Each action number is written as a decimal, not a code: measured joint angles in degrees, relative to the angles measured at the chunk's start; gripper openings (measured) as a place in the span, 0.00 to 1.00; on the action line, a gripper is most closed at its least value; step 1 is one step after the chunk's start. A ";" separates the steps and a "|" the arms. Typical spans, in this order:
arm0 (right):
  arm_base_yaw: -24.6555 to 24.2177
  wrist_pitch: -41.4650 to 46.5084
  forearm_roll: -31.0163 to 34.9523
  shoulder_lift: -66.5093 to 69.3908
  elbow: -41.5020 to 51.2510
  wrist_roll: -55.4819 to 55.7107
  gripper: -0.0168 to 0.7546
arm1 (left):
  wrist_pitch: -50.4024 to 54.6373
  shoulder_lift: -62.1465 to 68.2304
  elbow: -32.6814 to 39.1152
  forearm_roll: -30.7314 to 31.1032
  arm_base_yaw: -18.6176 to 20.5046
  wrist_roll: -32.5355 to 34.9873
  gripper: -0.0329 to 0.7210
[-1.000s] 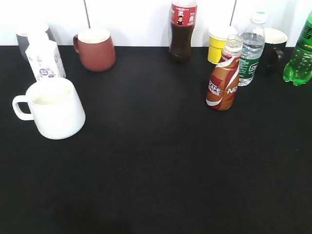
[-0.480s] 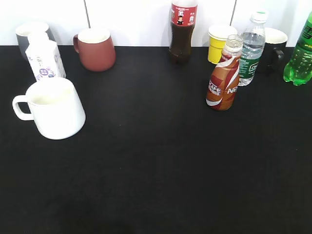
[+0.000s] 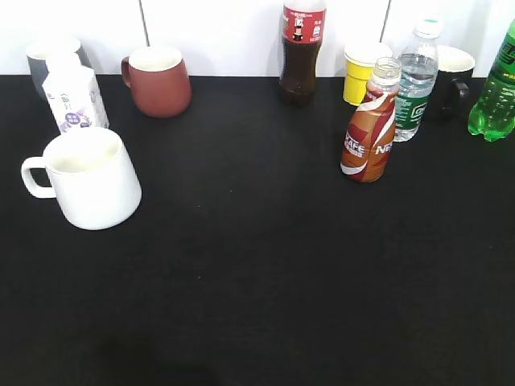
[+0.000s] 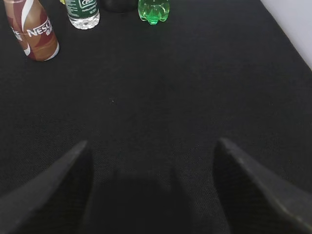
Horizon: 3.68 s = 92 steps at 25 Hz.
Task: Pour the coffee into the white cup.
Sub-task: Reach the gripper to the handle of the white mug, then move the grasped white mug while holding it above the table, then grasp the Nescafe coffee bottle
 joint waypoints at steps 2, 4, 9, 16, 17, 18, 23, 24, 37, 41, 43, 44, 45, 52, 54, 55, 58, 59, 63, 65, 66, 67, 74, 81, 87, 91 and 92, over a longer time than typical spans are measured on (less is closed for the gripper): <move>0.00 0.00 0.00 0.00 0.00 0.00 0.78 | -0.05 0.41 2.42 -0.22 -0.70 0.00 0.69; 0.00 0.00 0.00 0.00 0.00 0.00 0.78 | -0.18 3.53 2.66 -0.36 -0.70 0.00 0.68; 0.00 0.00 0.00 0.00 0.00 0.00 0.78 | -12.32 17.52 2.66 -0.42 -0.70 0.00 0.67; 0.00 0.00 0.00 0.00 0.00 0.02 0.78 | -34.12 34.67 2.66 -0.37 -0.70 0.00 0.62; 0.00 0.00 0.00 0.00 0.00 0.02 0.78 | -36.18 36.28 2.61 -0.37 -0.70 0.00 0.62; 0.00 0.00 0.00 0.00 0.00 0.02 0.78 | -37.73 37.70 2.34 -0.37 -0.70 0.00 0.62; 0.00 0.00 0.00 0.00 0.00 0.02 0.78 | -44.22 45.92 -1.76 -0.26 -0.70 0.00 0.60; 0.00 0.00 0.00 0.00 0.00 0.02 0.78 | -44.74 47.35 -2.69 -0.33 -0.70 0.00 0.60; 0.00 0.00 0.00 0.00 0.00 0.00 0.78 | -46.11 51.73 -9.02 4.36 -0.69 -0.36 0.10; 0.00 0.00 0.00 0.00 0.00 0.00 0.78 | -42.65 44.07 -8.90 16.36 -0.69 -2.42 0.10; 0.00 0.00 0.00 0.00 0.00 0.00 0.78 | -42.90 41.77 -8.90 22.80 -0.69 -7.78 0.10; 0.00 0.00 0.00 0.00 0.00 0.00 0.78 | -42.73 41.77 -9.10 27.72 -0.69 -10.29 0.10; 0.00 0.00 0.00 0.00 0.00 0.00 0.78 | -42.40 41.77 -10.58 32.60 -0.69 -12.69 0.10; 0.00 -16.88 -1.38 4.74 -0.76 -2.23 0.78 | -37.69 41.77 -19.06 43.18 -0.75 -18.72 0.10; 0.00 -34.25 -3.21 15.43 -0.26 -2.49 0.78 | -37.69 41.77 -19.12 43.25 -0.75 -18.78 0.10; 0.00 -42.67 -4.39 21.86 0.48 -2.59 0.78 | -37.69 41.77 -19.12 43.25 -0.75 -18.85 0.10; 0.00 -76.95 -7.75 40.83 6.43 -2.72 0.78 | -37.69 41.77 -19.12 43.25 -0.75 -18.85 0.10; 0.00 -88.25 -8.75 47.51 9.67 -2.72 0.78 | -37.69 41.77 -19.12 43.25 -0.75 -18.85 0.10; 0.00 -112.40 -16.47 71.93 13.85 2.48 0.78 | -37.67 41.77 -19.12 43.25 -0.75 -18.85 0.10; 0.00 -118.18 -21.76 81.93 13.85 8.91 0.78 | -37.67 41.77 -19.12 43.25 -0.75 -18.85 0.10; 0.00 -119.04 -22.53 85.46 13.87 10.17 0.78 | -37.67 41.77 -19.12 43.25 -0.75 -18.85 0.10; 0.00 -119.40 -23.06 87.65 13.93 10.35 0.78 | -37.67 41.77 -19.12 43.25 -0.75 -18.85 0.10; 0.00 -119.75 -30.54 103.17 1.76 9.57 0.88 | -37.67 41.77 -19.12 43.25 -0.75 -18.85 0.10; 1.78 -119.47 -35.67 112.85 -9.68 9.44 0.87 | -37.67 41.77 -19.12 43.25 -0.75 -18.85 0.10; 3.69 -119.28 -34.39 119.20 -16.15 9.37 0.85 | -37.67 41.77 -19.12 43.25 -0.75 -18.85 0.10; 3.81 -119.28 -34.25 119.36 -16.21 9.24 0.69 | -37.67 41.77 -19.12 43.25 -0.75 -18.85 0.10; 3.81 -119.28 -34.20 119.36 -16.21 9.22 0.69 | -37.67 41.77 -19.12 43.25 -0.75 -18.85 0.10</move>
